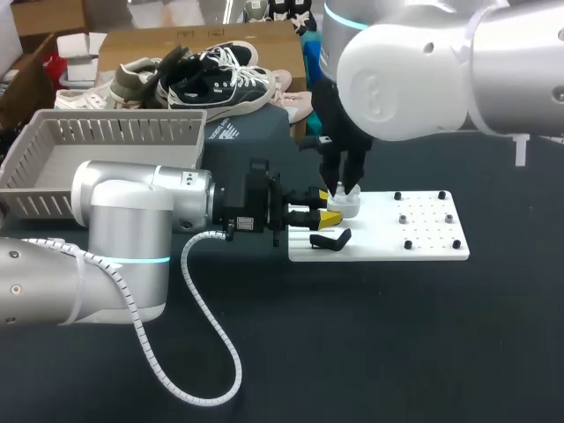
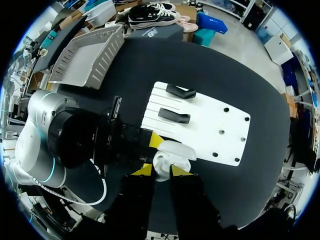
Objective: Pick up each earbud case from the left stands, insert the matching earbuds, close the lid, and place the case in the box.
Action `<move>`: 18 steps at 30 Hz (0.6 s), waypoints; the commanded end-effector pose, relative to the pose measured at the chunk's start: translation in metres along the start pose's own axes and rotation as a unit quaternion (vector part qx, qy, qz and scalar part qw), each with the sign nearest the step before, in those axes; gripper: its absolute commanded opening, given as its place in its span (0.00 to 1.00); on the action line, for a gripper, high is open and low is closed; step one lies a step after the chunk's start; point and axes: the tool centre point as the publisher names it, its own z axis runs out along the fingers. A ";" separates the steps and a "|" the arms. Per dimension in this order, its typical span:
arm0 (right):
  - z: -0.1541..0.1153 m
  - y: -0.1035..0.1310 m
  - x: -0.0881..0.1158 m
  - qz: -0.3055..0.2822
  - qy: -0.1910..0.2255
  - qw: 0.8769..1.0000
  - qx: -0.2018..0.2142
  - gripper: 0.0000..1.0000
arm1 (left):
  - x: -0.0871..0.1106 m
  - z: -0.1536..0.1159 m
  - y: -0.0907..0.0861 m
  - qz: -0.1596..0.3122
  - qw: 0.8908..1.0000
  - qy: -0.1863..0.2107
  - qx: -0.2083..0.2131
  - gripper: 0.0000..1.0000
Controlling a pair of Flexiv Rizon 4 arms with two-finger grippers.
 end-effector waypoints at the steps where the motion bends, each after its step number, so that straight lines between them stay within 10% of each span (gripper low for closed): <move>1: 0.003 0.001 -0.002 0.001 0.000 1.000 0.001 0.00 | 0.000 0.000 -0.001 0.000 1.000 -0.001 -0.001 0.00; 18: 0.008 0.003 -0.004 0.005 0.003 1.000 -0.003 0.00 | 0.000 0.000 -0.001 0.000 1.000 -0.001 -0.001 0.00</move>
